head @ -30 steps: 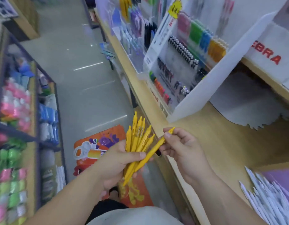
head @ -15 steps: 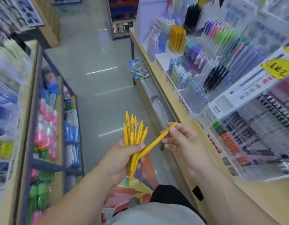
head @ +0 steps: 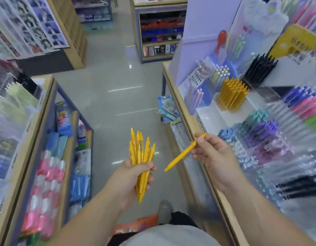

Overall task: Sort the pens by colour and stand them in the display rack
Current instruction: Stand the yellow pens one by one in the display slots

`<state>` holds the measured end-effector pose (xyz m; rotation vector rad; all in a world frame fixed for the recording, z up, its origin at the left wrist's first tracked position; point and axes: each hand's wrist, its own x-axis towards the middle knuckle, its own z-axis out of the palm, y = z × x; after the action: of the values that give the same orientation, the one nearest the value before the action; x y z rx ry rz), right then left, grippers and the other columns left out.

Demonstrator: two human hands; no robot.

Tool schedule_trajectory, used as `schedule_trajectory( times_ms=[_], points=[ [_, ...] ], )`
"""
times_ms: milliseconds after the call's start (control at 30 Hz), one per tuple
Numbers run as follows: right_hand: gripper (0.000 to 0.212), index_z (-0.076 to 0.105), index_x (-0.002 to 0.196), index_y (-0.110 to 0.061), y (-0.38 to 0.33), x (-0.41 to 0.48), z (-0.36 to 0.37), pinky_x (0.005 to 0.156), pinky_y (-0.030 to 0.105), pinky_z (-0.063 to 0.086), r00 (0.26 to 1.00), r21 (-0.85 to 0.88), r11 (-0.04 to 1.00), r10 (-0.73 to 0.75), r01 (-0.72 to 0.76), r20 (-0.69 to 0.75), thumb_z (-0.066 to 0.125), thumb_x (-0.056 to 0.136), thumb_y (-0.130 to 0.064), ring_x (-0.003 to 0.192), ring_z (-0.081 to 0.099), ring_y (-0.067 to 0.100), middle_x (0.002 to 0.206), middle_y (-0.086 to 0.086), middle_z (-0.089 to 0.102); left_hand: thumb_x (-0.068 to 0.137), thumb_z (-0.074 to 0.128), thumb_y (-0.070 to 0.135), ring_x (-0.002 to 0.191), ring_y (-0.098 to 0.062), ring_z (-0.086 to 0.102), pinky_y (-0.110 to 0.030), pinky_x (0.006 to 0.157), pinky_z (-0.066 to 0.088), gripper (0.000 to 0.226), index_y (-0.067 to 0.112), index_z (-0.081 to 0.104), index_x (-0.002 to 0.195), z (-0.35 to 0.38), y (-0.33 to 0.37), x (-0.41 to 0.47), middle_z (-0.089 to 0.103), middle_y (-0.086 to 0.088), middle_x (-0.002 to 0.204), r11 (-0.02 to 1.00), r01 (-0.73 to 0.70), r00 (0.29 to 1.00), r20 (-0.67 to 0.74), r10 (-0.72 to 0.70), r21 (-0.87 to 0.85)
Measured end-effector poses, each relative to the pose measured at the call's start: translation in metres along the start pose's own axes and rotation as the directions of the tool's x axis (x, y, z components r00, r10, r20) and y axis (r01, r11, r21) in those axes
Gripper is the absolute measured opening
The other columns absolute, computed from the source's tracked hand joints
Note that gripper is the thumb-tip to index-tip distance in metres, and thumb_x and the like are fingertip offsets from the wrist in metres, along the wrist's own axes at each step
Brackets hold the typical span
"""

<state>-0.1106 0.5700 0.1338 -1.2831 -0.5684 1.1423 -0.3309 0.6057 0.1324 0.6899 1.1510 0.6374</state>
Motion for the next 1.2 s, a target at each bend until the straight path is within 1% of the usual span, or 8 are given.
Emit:
schedule_trajectory(
  times_ms=[100,267,400,567,767,933,1033,1200],
  points=[
    [0.012,0.069,0.098,-0.012,-0.028,0.062,0.007,0.066,0.028,0.053,1.0,-0.028,0.999,-0.02,0.021,0.017,0.057,0.096,-0.01,0.067,0.063,0.018,0.084,0.011,0.068,0.09,0.061,0.003,0.053,-0.017,0.056,-0.027,0.046,0.044,0.016,0.001,0.062,0.106,0.019,0.048,0.05,0.067,-0.009,0.078,0.999,-0.038,0.999,0.007,0.038,-0.021],
    [0.015,0.067,0.106,-0.008,-0.05,0.137,0.009,0.066,0.026,0.053,0.998,-0.015,0.998,-0.056,0.055,-0.029,0.057,0.095,-0.01,0.069,0.063,0.016,0.081,0.007,0.071,0.09,0.061,0.004,0.055,-0.018,0.058,-0.029,0.048,0.047,0.011,0.002,0.062,0.101,0.049,0.104,0.124,0.069,-0.01,0.079,1.0,-0.021,0.998,0.058,0.022,-0.021],
    [0.019,0.07,0.102,-0.01,-0.059,0.18,0.0,0.069,0.028,0.054,0.985,-0.044,0.995,-0.093,0.088,-0.145,0.063,0.087,-0.019,0.072,0.064,0.019,0.085,0.01,0.07,0.091,0.059,0.003,0.051,-0.017,0.057,-0.027,0.045,0.045,0.005,0.004,0.062,0.095,0.079,0.139,0.186,0.068,-0.01,0.074,1.0,0.02,0.99,0.142,-0.022,0.013],
    [0.017,0.071,0.103,-0.011,-0.063,0.222,-0.013,0.075,0.035,0.053,0.929,-0.081,0.99,-0.133,0.112,-0.344,0.063,0.09,-0.018,0.076,0.064,0.021,0.085,0.01,0.069,0.09,0.059,0.002,0.049,-0.016,0.057,-0.027,0.044,0.045,0.008,0.004,0.06,0.098,0.11,0.181,0.264,0.069,-0.01,0.073,0.987,0.081,0.947,0.299,-0.119,0.136],
    [0.016,0.071,0.106,-0.013,-0.072,0.232,-0.01,0.076,0.037,0.054,0.744,-0.165,0.982,-0.177,0.091,-0.645,0.06,0.095,-0.011,0.077,0.066,0.021,0.085,0.012,0.069,0.088,0.062,0.002,0.05,-0.021,0.057,-0.028,0.044,0.045,0.011,0.005,0.061,0.099,0.14,0.225,0.33,0.068,-0.012,0.074,0.93,0.13,0.823,0.486,-0.295,0.343],
    [0.017,0.068,0.107,-0.013,-0.069,0.22,-0.004,0.071,0.027,0.055,0.487,-0.247,0.965,-0.259,0.09,-0.834,0.063,0.093,-0.006,0.076,0.068,0.019,0.084,0.015,0.07,0.088,0.062,0.004,0.051,-0.019,0.058,-0.028,0.047,0.044,0.01,0.005,0.062,0.098,0.178,0.234,0.357,0.067,-0.013,0.076,0.863,0.113,0.691,0.585,-0.424,0.492],
    [0.015,0.067,0.104,-0.01,-0.074,0.202,-0.003,0.068,0.02,0.054,0.357,-0.284,0.955,-0.294,0.081,-0.887,0.064,0.091,-0.003,0.074,0.068,0.016,0.08,0.012,0.07,0.087,0.062,0.005,0.052,-0.019,0.059,-0.029,0.046,0.046,0.015,0.001,0.061,0.102,0.198,0.235,0.361,0.068,-0.015,0.078,0.822,0.099,0.623,0.61,-0.49,0.56],
    [0.012,0.068,0.097,-0.011,-0.075,0.189,-0.022,0.07,0.023,0.052,0.241,-0.361,0.933,-0.354,0.018,-0.904,0.066,0.089,-0.001,0.072,0.063,0.014,0.076,0.008,0.066,0.088,0.061,0.005,0.053,-0.02,0.059,-0.031,0.046,0.046,0.012,0.0,0.06,0.099,0.229,0.224,0.365,0.069,-0.015,0.077,0.77,0.064,0.564,0.614,-0.553,0.635]
  ],
)
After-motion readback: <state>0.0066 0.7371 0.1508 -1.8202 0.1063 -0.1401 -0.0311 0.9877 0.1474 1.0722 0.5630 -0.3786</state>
